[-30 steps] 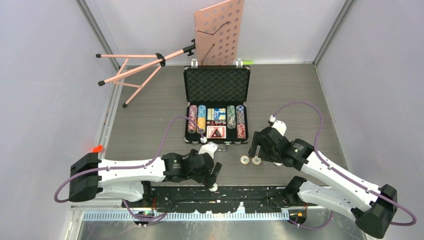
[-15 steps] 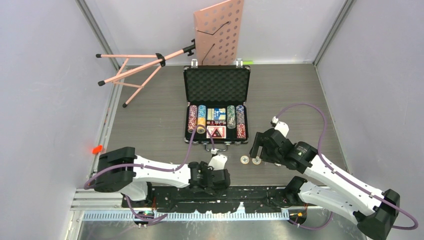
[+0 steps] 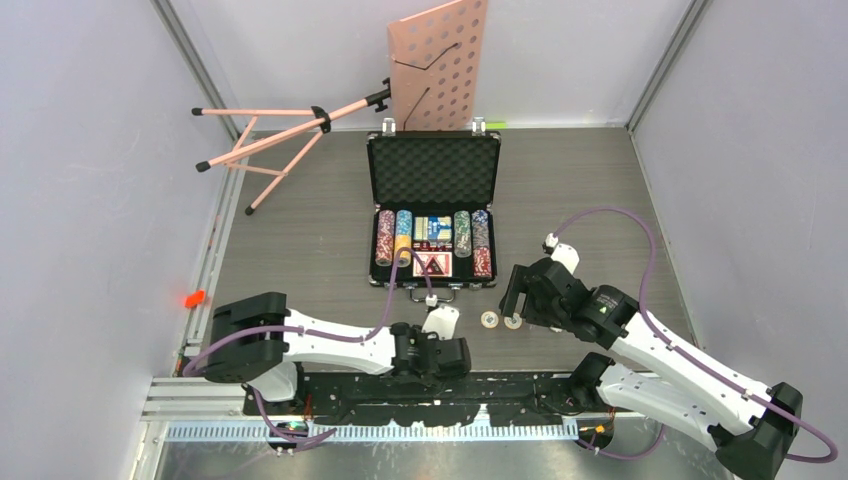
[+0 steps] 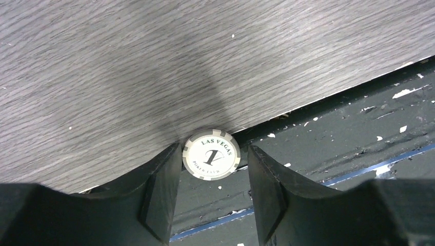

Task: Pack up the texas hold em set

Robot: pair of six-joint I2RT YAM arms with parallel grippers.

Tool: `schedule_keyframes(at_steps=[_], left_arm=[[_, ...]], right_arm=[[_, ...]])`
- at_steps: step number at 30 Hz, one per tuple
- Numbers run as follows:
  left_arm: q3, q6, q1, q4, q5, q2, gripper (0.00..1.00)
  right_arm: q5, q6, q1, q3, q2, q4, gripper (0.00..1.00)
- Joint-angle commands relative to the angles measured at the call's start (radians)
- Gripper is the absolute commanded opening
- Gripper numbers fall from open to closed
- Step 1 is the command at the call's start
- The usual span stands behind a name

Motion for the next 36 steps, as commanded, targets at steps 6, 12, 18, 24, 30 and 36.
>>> schedule_keyframes(at_steps=[6, 12, 18, 24, 30, 36], left_arm=[[-0.01, -0.142, -0.013, -0.116, 0.026, 0.017, 0.65], [-0.042, -0.219, -0.018, -0.079, 0.037, 0.006, 0.6], [-0.005, -0.211, -0.018, -0.097, -0.003, 0.042, 0.53], [-0.005, -0.19, -0.018, -0.094, -0.04, 0.034, 0.32], [-0.035, -0.125, -0.019, -0.009, -0.033, -0.058, 0.28], [-0.112, 0.017, -0.016, 0.126, -0.036, -0.242, 0.27]], right_arm=[[-0.018, -0.014, 0.005, -0.007, -0.025, 0.031, 0.85], [-0.035, -0.032, 0.004, 0.002, -0.013, 0.046, 0.85], [-0.067, -0.06, 0.004, 0.018, 0.017, 0.056, 0.85], [-0.096, -0.061, 0.005, 0.016, 0.018, 0.062, 0.85], [-0.22, -0.111, 0.004, 0.015, 0.019, 0.097, 0.84], [-0.388, -0.148, 0.004, 0.046, 0.07, 0.15, 0.79]])
